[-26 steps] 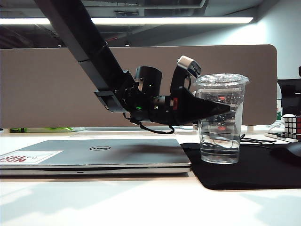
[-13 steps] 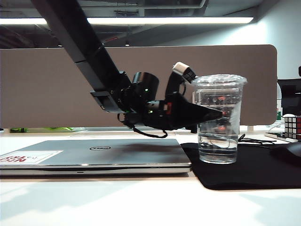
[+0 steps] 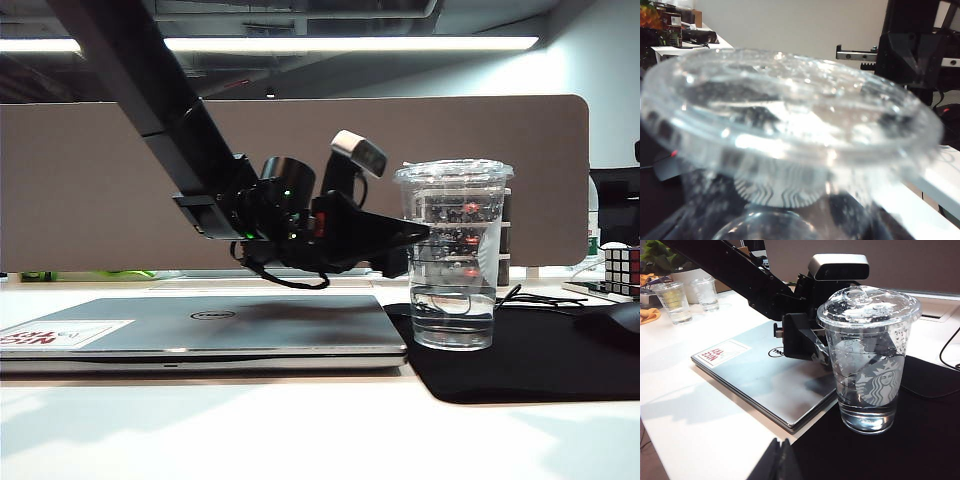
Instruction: Pick up the coffee cup and place it on the right side of the laptop.
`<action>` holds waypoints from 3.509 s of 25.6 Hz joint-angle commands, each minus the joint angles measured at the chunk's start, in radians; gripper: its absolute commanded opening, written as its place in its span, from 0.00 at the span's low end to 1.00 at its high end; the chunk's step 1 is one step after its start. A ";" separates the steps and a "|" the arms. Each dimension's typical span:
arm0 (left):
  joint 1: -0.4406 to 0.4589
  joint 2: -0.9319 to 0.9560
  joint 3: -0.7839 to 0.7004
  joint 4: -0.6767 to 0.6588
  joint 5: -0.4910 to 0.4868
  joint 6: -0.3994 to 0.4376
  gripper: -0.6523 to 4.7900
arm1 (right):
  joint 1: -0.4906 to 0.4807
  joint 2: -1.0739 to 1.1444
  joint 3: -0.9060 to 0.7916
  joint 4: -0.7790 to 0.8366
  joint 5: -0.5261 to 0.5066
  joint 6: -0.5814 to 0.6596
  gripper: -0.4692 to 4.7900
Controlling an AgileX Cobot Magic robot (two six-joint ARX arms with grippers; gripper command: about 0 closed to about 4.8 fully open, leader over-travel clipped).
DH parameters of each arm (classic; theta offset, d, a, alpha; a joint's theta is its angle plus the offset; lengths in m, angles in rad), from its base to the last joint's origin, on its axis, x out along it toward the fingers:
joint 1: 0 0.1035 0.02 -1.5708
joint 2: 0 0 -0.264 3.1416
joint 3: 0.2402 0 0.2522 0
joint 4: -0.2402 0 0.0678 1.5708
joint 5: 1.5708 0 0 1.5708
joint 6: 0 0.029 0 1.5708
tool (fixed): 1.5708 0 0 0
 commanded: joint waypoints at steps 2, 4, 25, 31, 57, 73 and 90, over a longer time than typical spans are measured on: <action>0.044 -0.002 0.001 -0.015 0.016 0.003 1.00 | 0.000 -0.002 -0.006 0.006 -0.001 -0.004 0.09; 0.072 -0.003 0.001 -0.015 0.017 -0.001 1.00 | 0.000 -0.002 -0.006 0.006 -0.002 -0.004 0.09; 0.353 -0.213 0.001 -0.252 0.010 -0.166 0.11 | 0.000 -0.002 -0.006 0.010 0.002 -0.006 0.09; 0.429 -0.315 0.001 -0.814 -0.097 0.321 0.11 | 0.000 -0.002 -0.006 0.010 0.002 -0.006 0.09; 0.755 -0.732 -0.415 -1.779 0.023 1.243 0.11 | 0.001 -0.002 -0.006 0.019 0.000 -0.006 0.09; 0.865 -1.345 -0.768 -1.778 0.024 1.147 0.11 | 0.000 -0.002 -0.006 0.033 0.000 -0.007 0.09; 1.196 -1.778 -0.879 -1.775 0.029 1.055 0.11 | 0.001 -0.002 -0.006 0.033 0.048 -0.035 0.09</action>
